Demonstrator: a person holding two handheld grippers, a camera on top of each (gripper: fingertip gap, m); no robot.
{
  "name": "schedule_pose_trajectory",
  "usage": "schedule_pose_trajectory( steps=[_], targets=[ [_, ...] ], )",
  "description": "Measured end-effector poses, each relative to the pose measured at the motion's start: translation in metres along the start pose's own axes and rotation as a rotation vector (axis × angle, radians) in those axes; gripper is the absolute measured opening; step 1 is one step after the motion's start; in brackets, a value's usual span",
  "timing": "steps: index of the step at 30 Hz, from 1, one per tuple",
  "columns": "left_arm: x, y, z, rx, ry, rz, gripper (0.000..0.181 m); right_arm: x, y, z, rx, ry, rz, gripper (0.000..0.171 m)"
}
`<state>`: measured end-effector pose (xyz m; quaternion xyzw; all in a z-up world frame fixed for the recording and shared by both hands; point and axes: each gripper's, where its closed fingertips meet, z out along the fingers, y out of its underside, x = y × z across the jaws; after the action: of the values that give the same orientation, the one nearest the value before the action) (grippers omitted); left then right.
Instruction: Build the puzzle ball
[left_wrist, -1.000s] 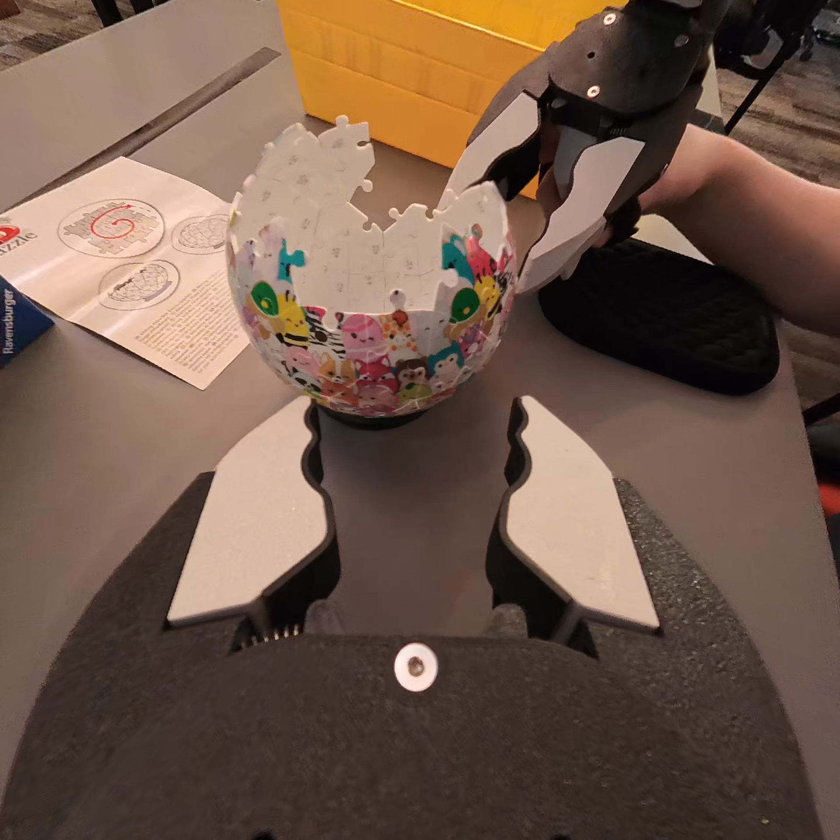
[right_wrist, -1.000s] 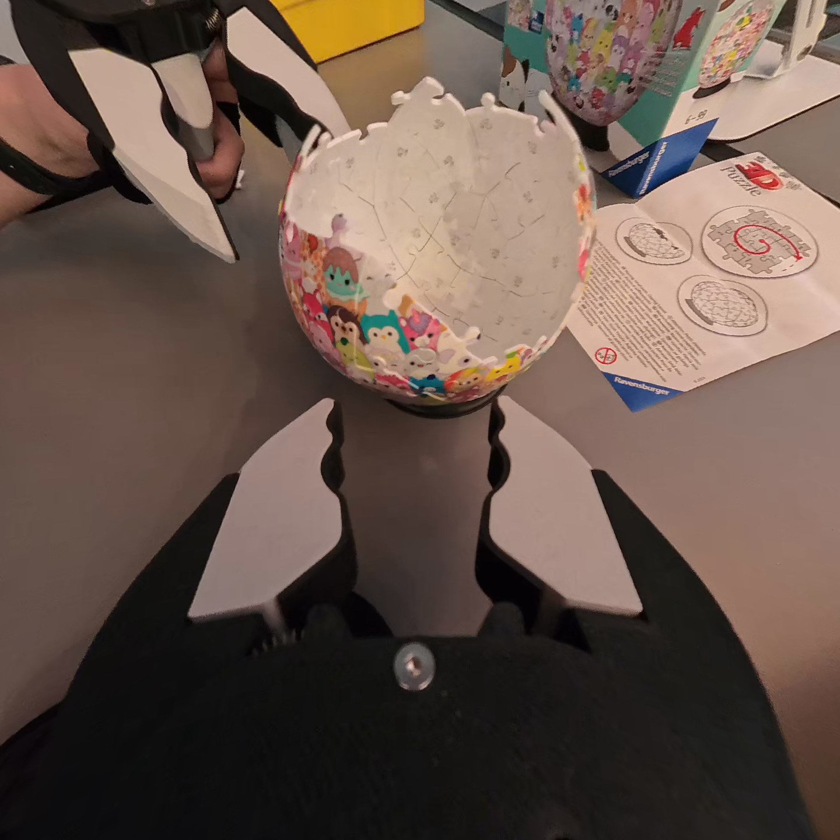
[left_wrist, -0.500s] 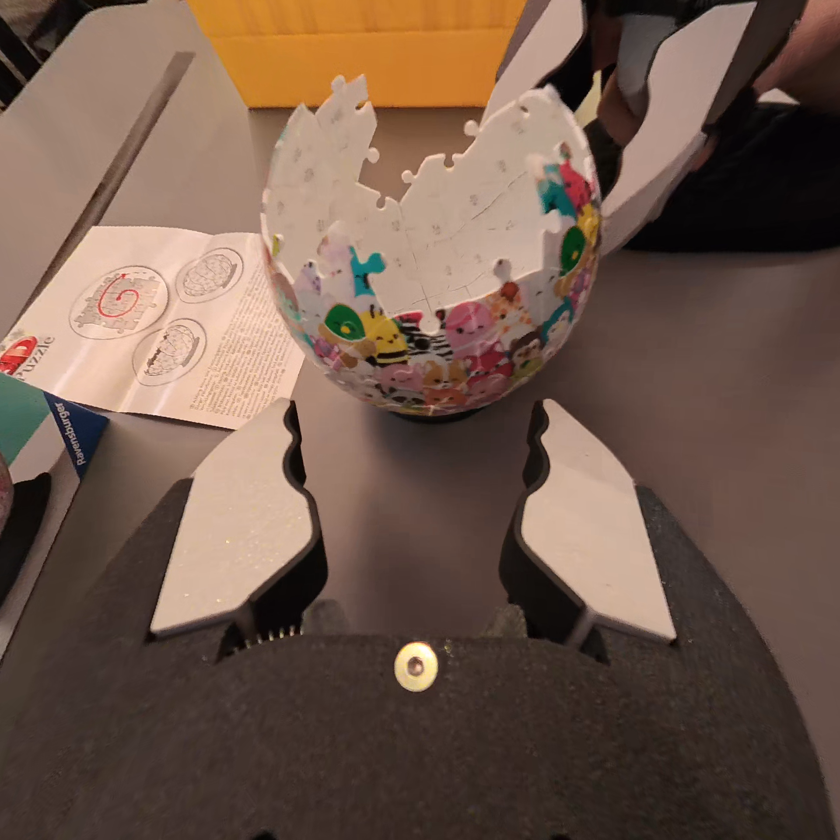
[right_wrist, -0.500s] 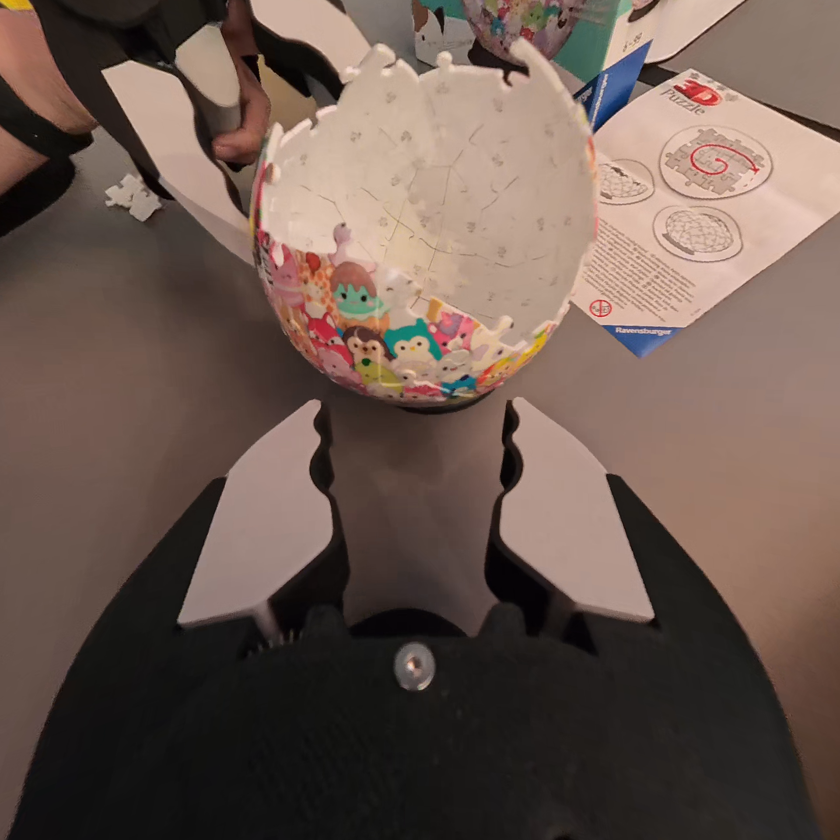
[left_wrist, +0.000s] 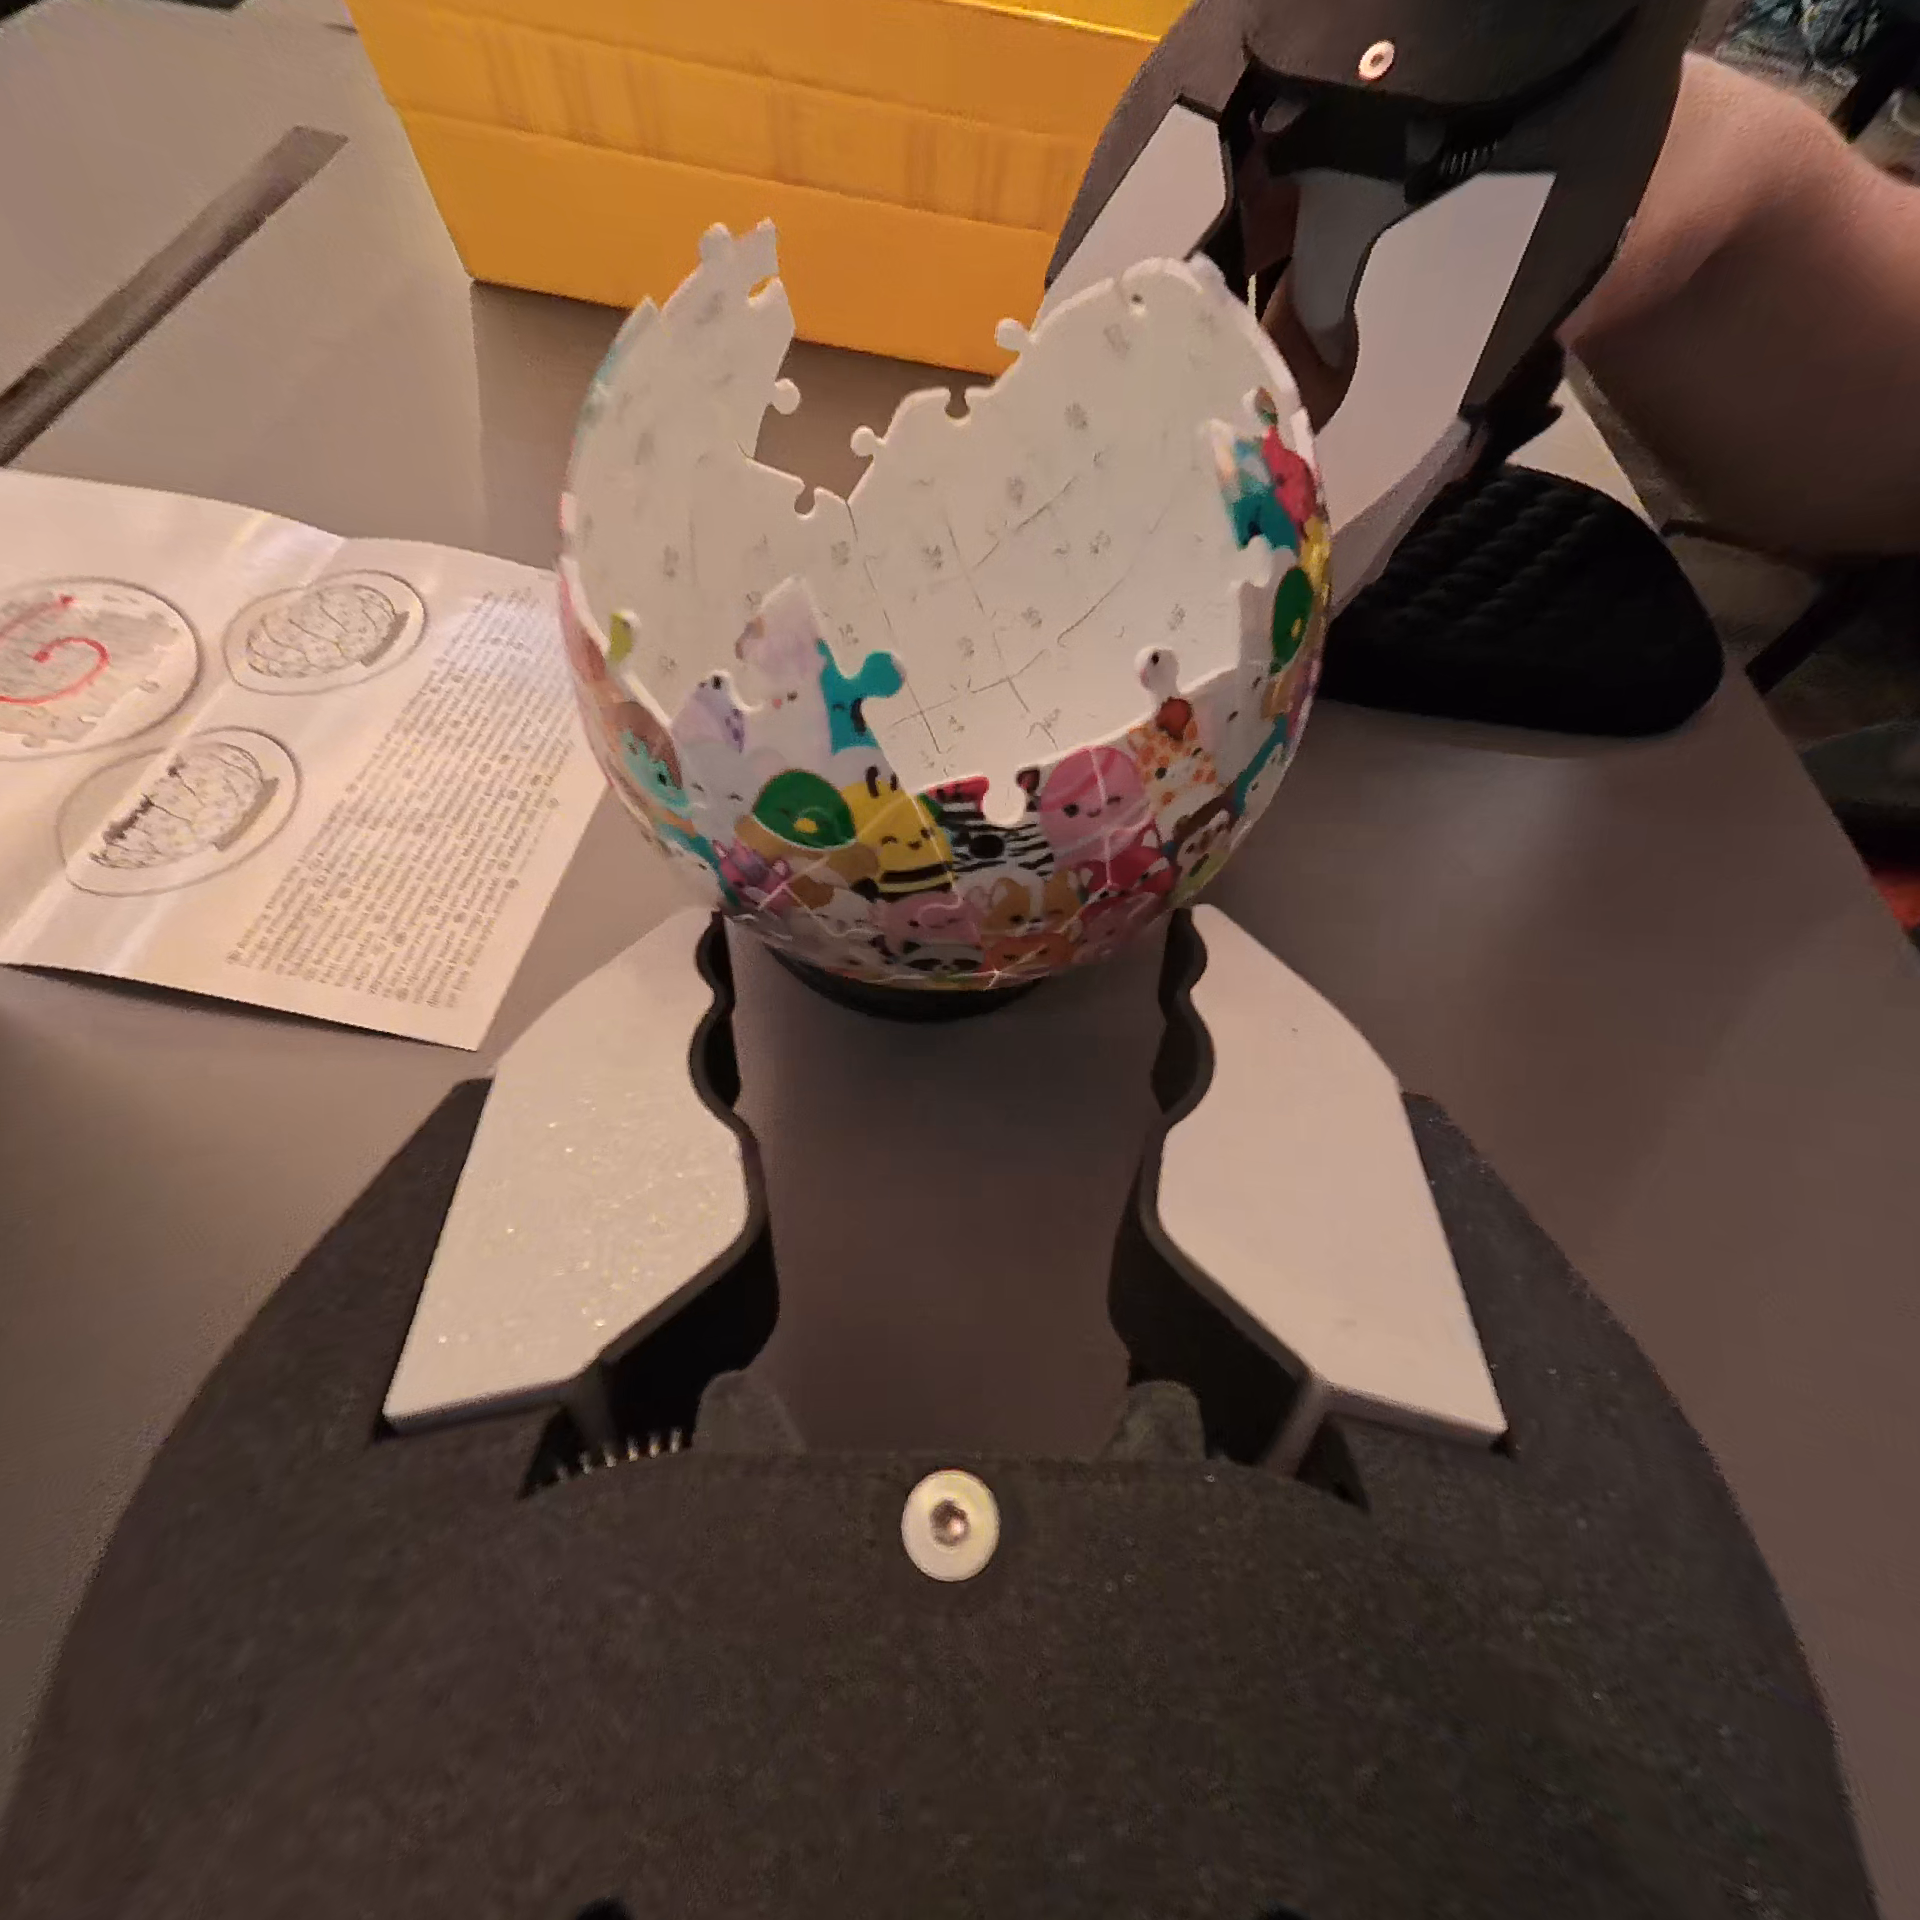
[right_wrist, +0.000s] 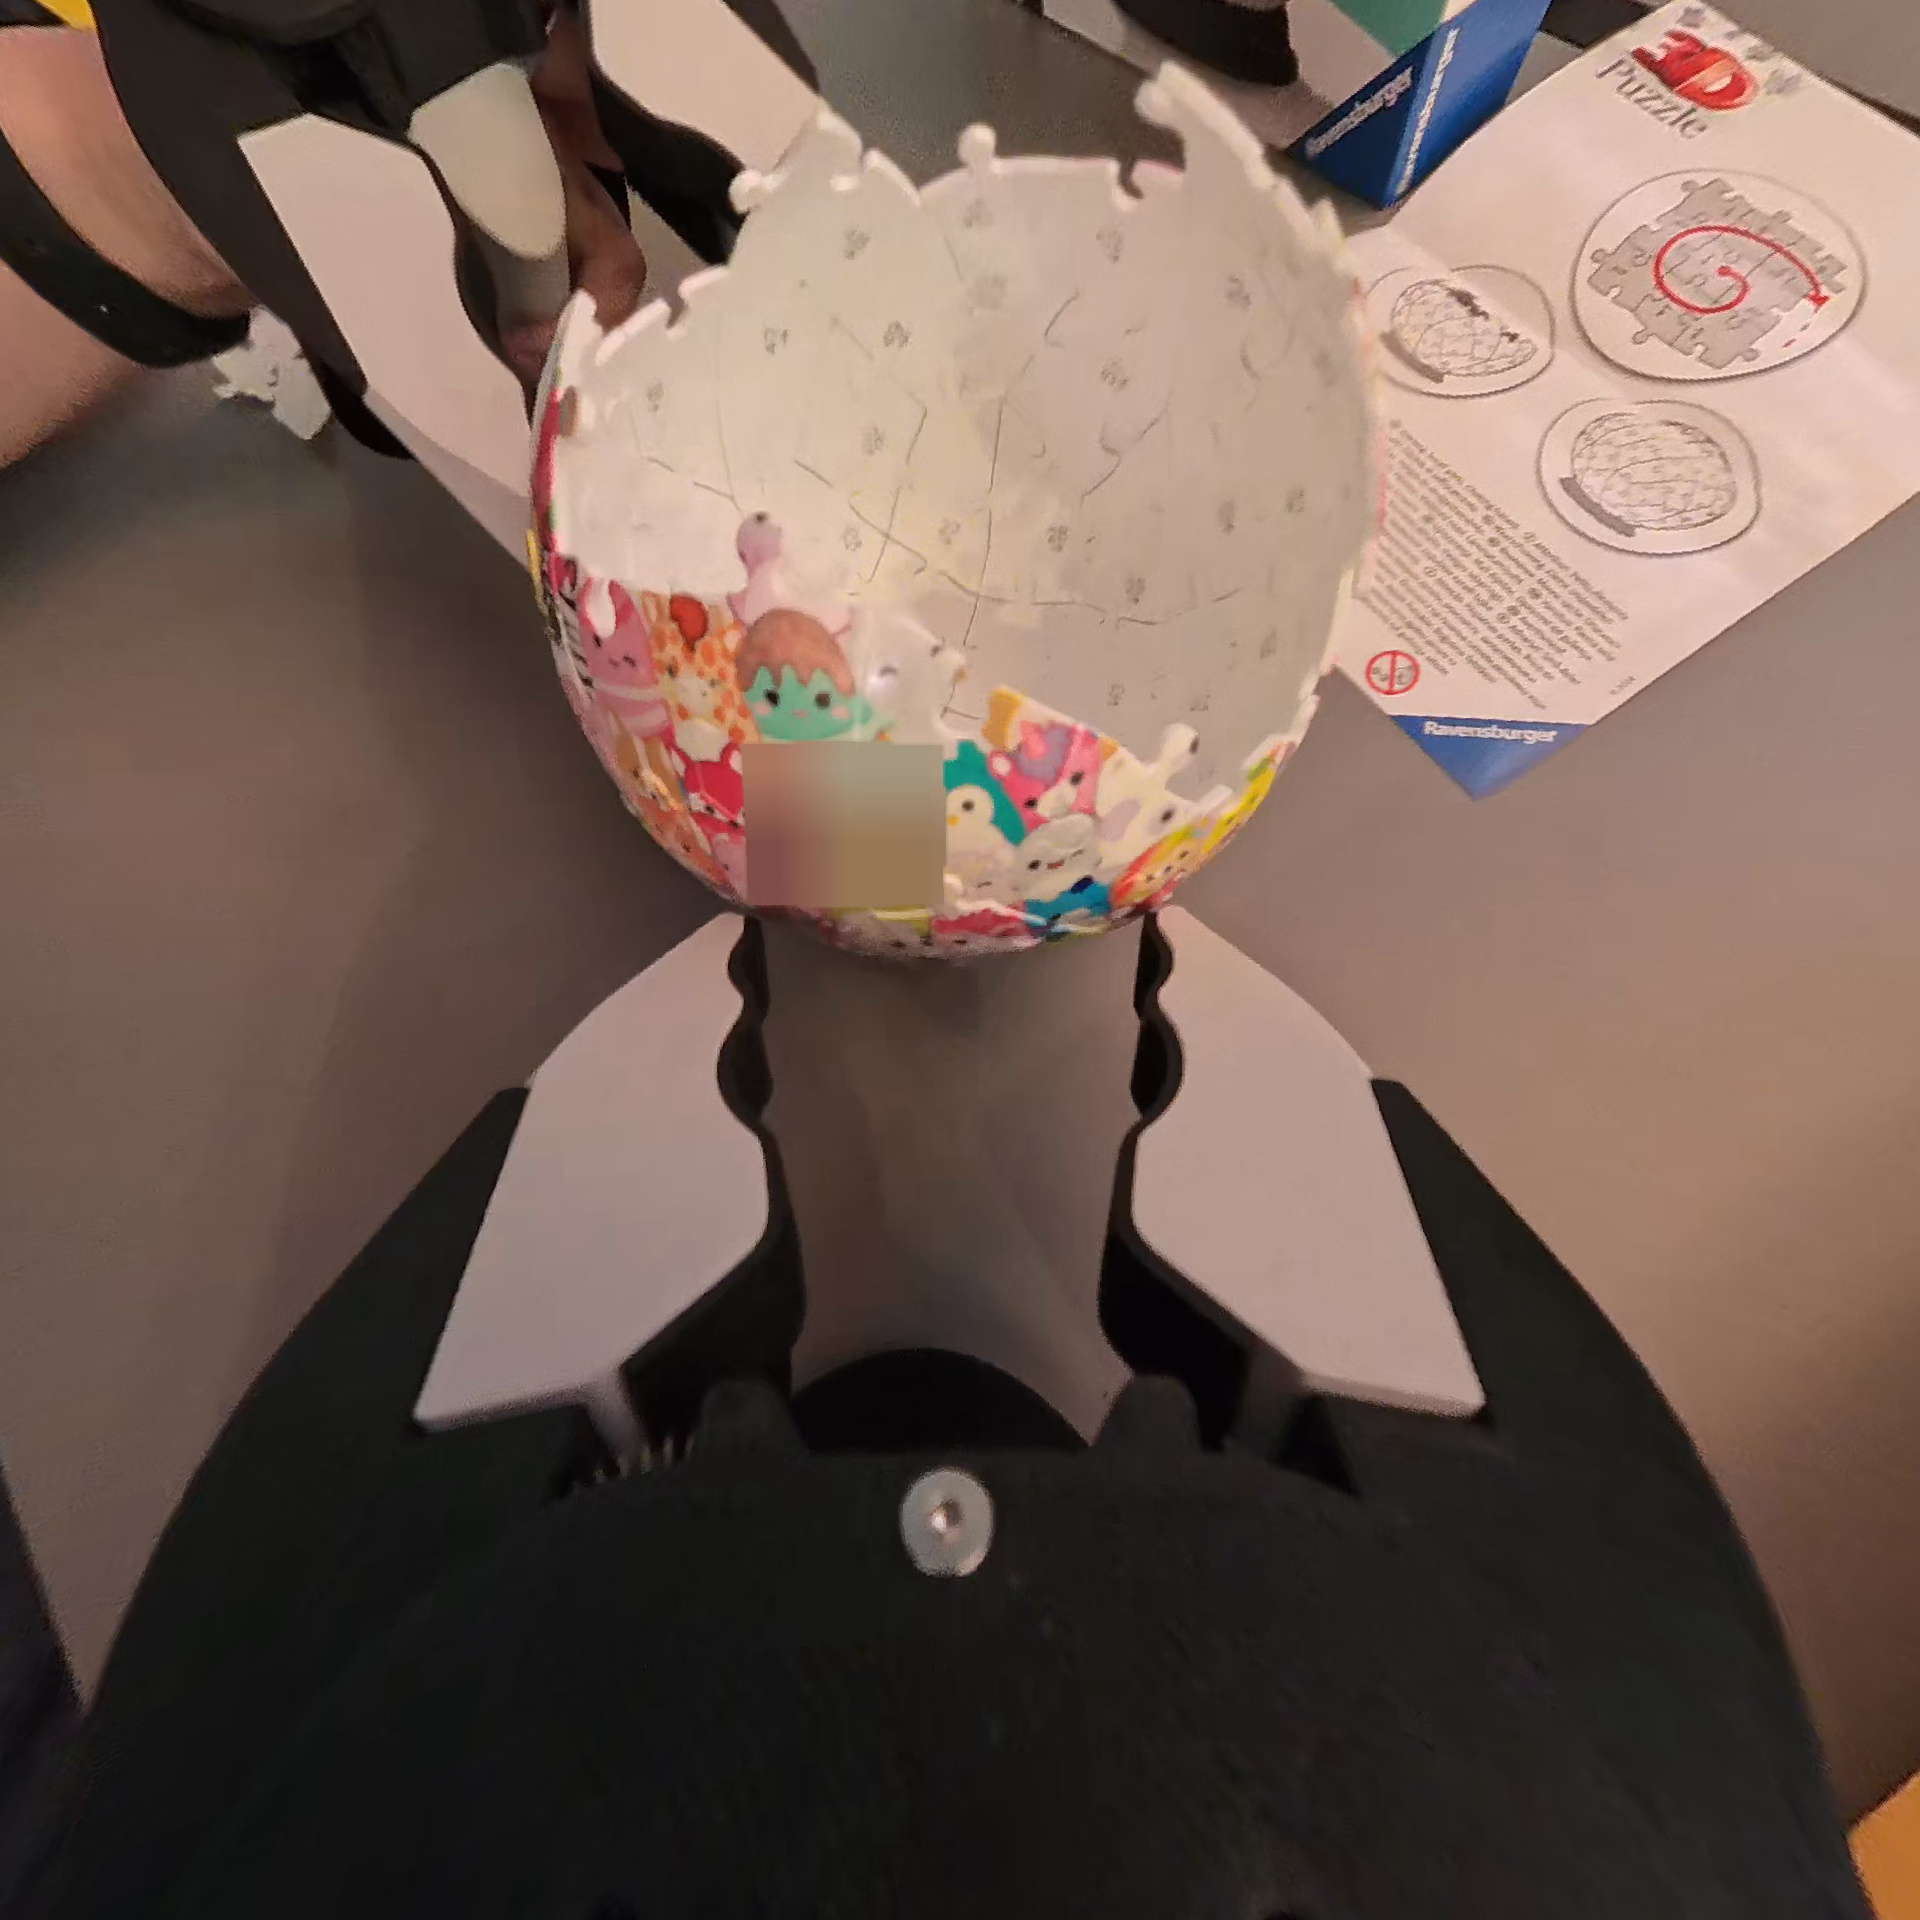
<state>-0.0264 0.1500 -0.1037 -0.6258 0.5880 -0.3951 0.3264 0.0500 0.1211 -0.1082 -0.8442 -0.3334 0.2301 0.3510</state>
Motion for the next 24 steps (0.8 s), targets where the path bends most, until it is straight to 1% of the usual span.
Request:
schedule_pose_trajectory(
  steps=[7,12,14,18,21,24],
  targets=[
    [0.008,0.003,0.005,-0.032,-0.038,-0.150,0.080,0.001,-0.007,-0.010,-0.050,-0.160,0.069,0.070],
    [0.018,0.007,0.008,-0.082,-0.104,-0.165,0.083,0.003,-0.007,-0.014,-0.132,-0.239,0.058,0.068],
    [0.021,0.007,0.008,-0.089,-0.127,-0.154,0.088,0.005,-0.007,-0.015,-0.166,-0.250,0.043,0.068],
    [0.022,0.005,0.005,-0.057,-0.146,-0.135,0.087,0.009,-0.006,-0.016,-0.202,-0.229,0.005,0.069],
    [0.014,-0.004,-0.004,-0.009,-0.184,-0.090,0.086,0.010,-0.009,-0.018,-0.188,-0.203,-0.008,0.069],
    [0.013,-0.012,-0.007,0.017,-0.170,-0.044,0.082,0.010,-0.013,-0.021,-0.165,-0.189,-0.022,0.067]
  ],
)
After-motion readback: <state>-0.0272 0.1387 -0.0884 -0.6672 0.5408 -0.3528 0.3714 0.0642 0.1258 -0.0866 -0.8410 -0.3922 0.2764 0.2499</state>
